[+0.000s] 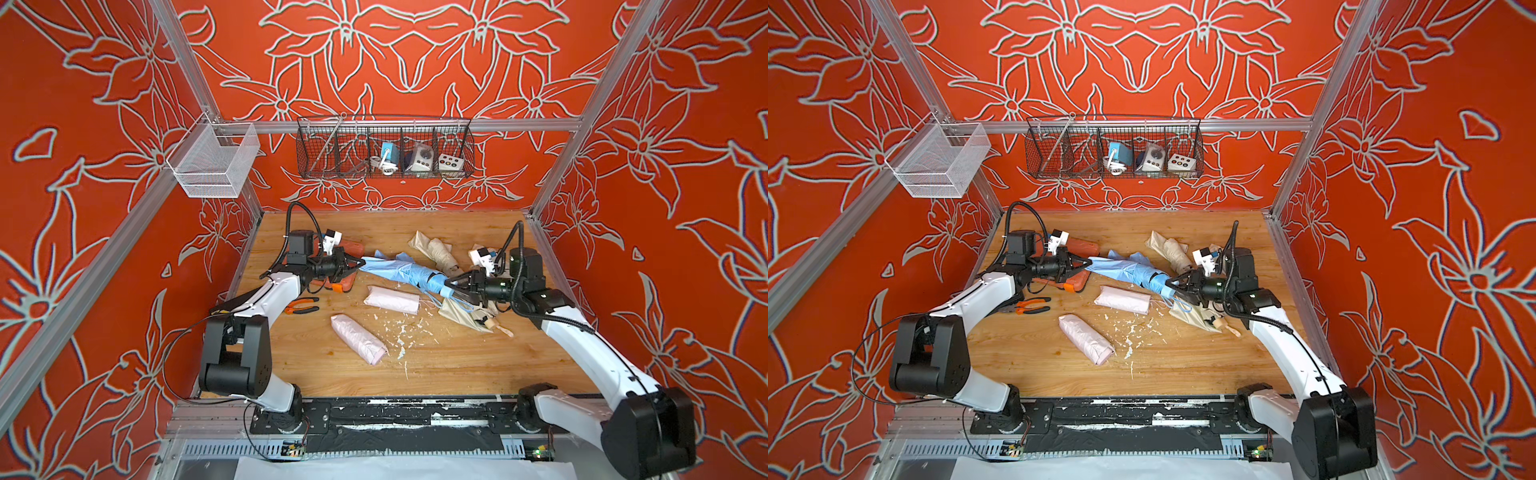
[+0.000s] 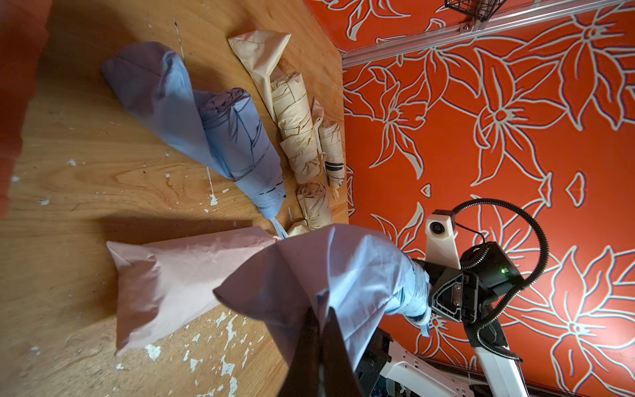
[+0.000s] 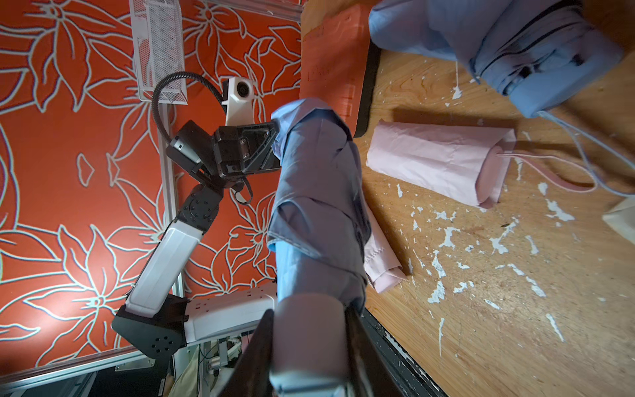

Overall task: Take umbrellas out of sleeves
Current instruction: Take out the umbrella from the umbrella sleeve, then place the umbrella sleeve at the center of the board, then place the umbrella in the umbrella sleeve.

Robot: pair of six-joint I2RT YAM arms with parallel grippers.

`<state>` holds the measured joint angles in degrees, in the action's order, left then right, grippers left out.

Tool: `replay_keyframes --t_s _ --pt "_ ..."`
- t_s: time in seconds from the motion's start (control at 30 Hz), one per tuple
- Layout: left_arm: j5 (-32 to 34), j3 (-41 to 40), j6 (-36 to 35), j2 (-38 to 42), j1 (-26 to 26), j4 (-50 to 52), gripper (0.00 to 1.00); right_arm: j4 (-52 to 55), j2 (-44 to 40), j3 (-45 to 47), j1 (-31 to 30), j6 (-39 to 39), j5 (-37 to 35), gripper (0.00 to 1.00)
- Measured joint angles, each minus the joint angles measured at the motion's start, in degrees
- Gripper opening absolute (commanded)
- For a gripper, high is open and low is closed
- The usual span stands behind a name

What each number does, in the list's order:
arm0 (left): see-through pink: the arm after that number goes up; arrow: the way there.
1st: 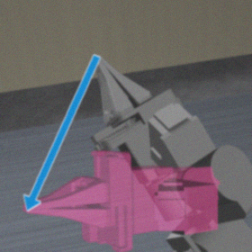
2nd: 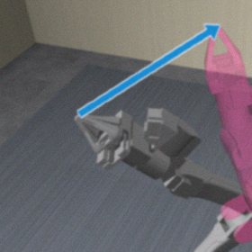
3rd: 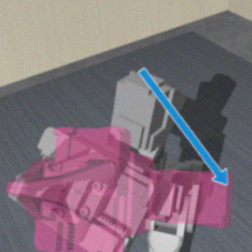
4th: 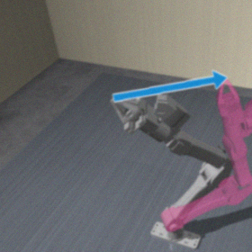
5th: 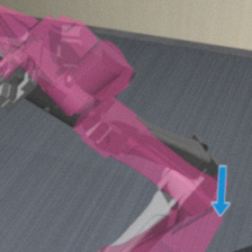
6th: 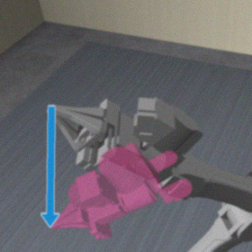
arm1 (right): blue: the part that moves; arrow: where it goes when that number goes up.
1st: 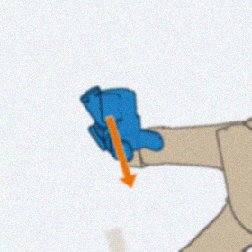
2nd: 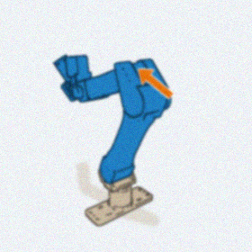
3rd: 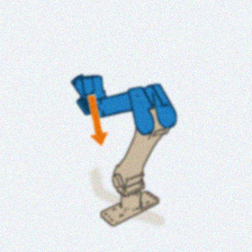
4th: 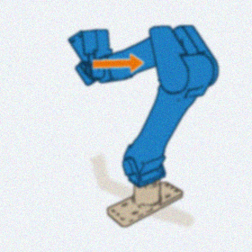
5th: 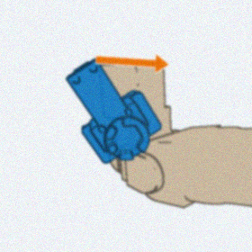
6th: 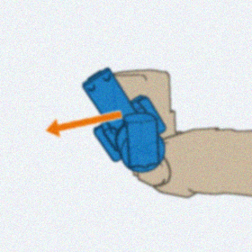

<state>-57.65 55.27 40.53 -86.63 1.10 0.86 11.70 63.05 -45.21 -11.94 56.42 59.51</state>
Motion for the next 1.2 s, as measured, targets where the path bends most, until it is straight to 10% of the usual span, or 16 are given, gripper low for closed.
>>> replay_keyframes --t_s 0.63,1.2 --pt "-1.4 -3.8 3.7 2.0 2.5 -3.0 0.0 9.4 -3.1 -16.8 8.1 -2.5 -0.9 0.0" --pt "3.5 -9.7 9.0 6.1 21.4 -6.2 0.0 14.1 -12.7 -13.6 6.4 -2.5 -0.4 0.0"
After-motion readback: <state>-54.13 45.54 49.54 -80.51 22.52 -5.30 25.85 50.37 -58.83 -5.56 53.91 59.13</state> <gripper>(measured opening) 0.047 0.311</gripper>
